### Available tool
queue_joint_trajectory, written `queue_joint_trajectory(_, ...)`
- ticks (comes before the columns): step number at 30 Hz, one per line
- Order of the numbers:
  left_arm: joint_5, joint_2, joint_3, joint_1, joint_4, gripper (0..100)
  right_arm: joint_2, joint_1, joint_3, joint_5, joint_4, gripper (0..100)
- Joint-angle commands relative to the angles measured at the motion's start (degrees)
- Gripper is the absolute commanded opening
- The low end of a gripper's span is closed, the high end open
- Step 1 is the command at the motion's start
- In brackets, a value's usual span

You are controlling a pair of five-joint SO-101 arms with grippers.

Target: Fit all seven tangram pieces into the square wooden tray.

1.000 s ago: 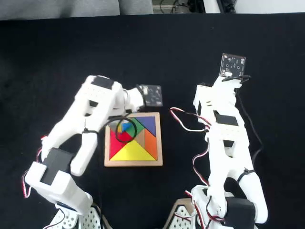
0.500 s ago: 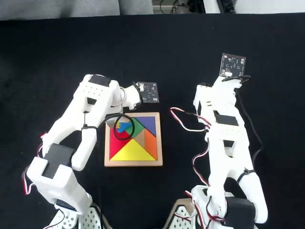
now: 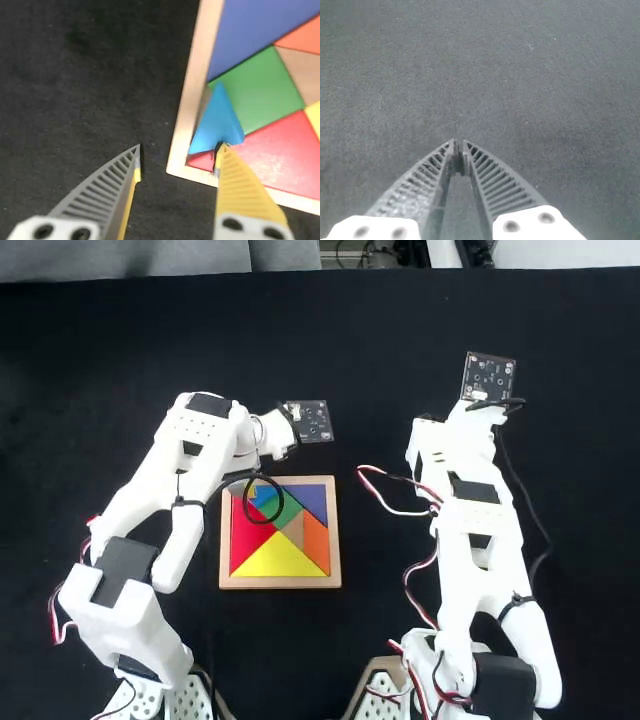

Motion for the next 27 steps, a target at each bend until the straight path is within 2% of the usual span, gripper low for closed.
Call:
queue_joint_trajectory(1,0.97,-0.26,-2.86,-0.31,-1.32,24,-0.40,-0.62,-0.57,0.53,-0.88,1.5)
queue_joint_trajectory(11,1.05,-0.88,-2.77,-0.31,-0.35,24,-0.40,-0.62,-0.57,0.53,-0.88,1.5)
queue_joint_trajectory(16,1.23,-5.36,-5.32,0.04,10.73,24,-0.40,-0.62,-0.57,0.53,-0.88,1.5)
queue_joint_trajectory(21,10.11,-16.35,-1.63,-0.57,15.38,24,-0.40,-0.62,-0.66,0.53,-0.88,1.5)
queue_joint_trajectory(27,26.02,-33.05,12.88,-3.21,15.03,24,-0.40,-0.62,-0.57,0.53,-0.88,1.5)
